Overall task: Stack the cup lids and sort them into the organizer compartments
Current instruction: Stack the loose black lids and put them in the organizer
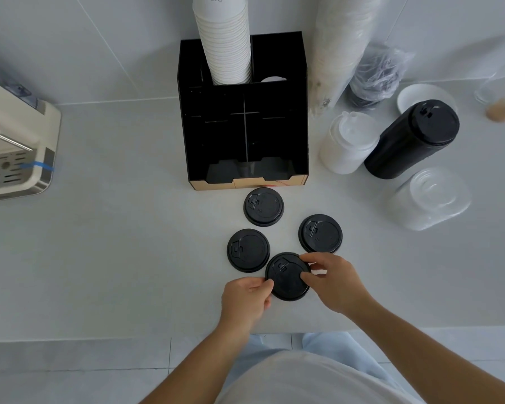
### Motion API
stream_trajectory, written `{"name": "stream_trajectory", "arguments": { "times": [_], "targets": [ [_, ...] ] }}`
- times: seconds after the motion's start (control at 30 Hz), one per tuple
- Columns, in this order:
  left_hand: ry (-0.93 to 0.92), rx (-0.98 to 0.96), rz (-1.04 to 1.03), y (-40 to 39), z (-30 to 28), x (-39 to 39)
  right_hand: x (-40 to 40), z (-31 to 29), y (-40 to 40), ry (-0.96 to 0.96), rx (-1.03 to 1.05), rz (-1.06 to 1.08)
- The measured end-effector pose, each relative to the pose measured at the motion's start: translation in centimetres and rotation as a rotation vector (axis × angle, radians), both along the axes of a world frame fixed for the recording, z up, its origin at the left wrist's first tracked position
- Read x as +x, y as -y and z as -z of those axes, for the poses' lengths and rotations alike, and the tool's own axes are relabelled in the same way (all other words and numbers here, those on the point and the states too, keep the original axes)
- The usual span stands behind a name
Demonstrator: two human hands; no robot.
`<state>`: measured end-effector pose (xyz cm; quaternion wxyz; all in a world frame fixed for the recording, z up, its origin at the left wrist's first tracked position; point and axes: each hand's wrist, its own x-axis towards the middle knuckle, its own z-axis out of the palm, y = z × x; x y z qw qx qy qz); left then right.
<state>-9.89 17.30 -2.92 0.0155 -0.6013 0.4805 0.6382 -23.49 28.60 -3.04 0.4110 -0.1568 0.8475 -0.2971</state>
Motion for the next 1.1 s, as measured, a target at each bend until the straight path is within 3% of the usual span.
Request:
{"name": "stream_trajectory", "arguments": {
  "times": [0.2, 0.53, 0.8, 1.1],
  "targets": [
    [-0.017, 0.035, 0.001, 0.4, 0.1, -0.1, -0.2, 0.1, -0.2, 0.026, -0.001, -0.017],
    [-0.118, -0.014, -0.035, -0.1, -0.7, -0.7, -1.7, -1.2, -0.9, 0.123, -0.095, 0.141],
    [-0.183, 0.008, -0.021, -0.5, -0.6, -3.9, -5.0, -2.4, -1.0, 0.086, -0.189, 0.17],
    [-0.148, 0.07, 0.035, -0.8, 0.1, -8.3, -9.2, -1.9, -0.7, 0.029, -0.121, 0.153]
  ]
}}
